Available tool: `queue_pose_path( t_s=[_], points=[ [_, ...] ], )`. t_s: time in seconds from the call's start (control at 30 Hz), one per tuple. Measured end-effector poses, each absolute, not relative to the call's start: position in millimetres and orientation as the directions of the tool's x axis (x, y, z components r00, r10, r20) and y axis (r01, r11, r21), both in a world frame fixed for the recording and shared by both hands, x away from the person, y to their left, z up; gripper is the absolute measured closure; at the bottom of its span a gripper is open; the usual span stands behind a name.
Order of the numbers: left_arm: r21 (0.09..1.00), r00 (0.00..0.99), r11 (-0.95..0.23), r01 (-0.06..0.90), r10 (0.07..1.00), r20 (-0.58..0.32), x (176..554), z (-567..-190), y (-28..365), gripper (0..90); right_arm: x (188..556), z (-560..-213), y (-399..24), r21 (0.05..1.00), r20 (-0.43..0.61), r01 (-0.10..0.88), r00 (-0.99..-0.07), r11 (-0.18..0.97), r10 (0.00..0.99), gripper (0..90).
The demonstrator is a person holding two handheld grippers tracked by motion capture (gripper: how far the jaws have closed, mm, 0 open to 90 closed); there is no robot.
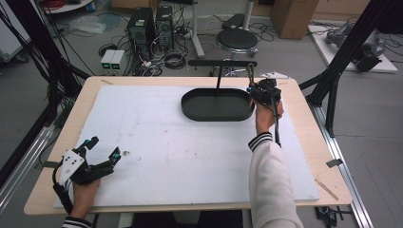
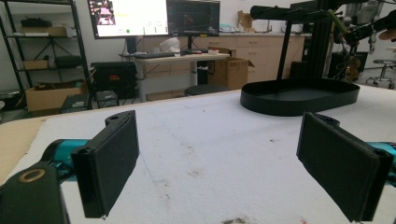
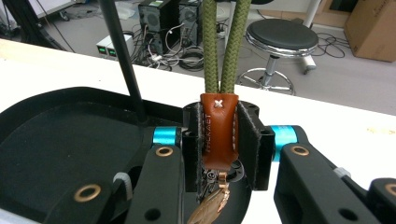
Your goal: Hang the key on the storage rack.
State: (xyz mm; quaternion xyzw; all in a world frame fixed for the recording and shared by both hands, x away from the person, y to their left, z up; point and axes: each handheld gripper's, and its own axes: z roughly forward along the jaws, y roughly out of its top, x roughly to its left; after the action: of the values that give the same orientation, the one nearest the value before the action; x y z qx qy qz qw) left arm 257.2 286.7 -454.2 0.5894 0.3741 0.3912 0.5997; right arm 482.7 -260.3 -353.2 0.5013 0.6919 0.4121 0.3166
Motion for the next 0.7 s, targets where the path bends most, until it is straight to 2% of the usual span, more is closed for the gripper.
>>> queue_pose_path(
  t_s=[0.5,0.53,0.57,0.6,0.63,0.7],
  points=[
    [1.000,0.415,-0.002,-0.028,0.910,0.013,257.2,-454.2,286.7,13.4,488.3,-359.5,-262.4,0.888,-0.009,0.439,-0.278,0.135,0.960,71.3],
    [1.000,0.415,-0.002,-0.028,0.910,0.013,257.2,-454.2,286.7,13.4,488.6,-359.6,-262.7,0.888,-0.012,0.437,-0.288,0.143,0.958,66.1],
    [1.000,0.415,-0.001,-0.027,0.910,0.012,257.2,-454.1,286.8,13.4,488.9,-359.6,-262.4,0.890,-0.033,0.426,-0.295,0.163,0.955,46.3],
    [1.000,0.415,-0.001,-0.027,0.910,0.012,257.3,-454.2,286.8,13.4,489.3,-360.5,-259.2,0.887,-0.094,0.420,-0.245,0.193,0.965,12.9],
    [1.000,0.416,0.000,-0.026,0.910,0.011,257.4,-454.2,286.9,13.4,489.3,-360.5,-259.2,0.887,-0.094,0.420,-0.245,0.193,0.965,12.9],
    [1.000,0.414,0.002,-0.025,0.910,0.009,257.7,-454.1,287.2,13.4,487.6,-359.9,-260.4,0.887,-0.062,0.429,-0.261,0.173,0.963,0.3]
  ],
)
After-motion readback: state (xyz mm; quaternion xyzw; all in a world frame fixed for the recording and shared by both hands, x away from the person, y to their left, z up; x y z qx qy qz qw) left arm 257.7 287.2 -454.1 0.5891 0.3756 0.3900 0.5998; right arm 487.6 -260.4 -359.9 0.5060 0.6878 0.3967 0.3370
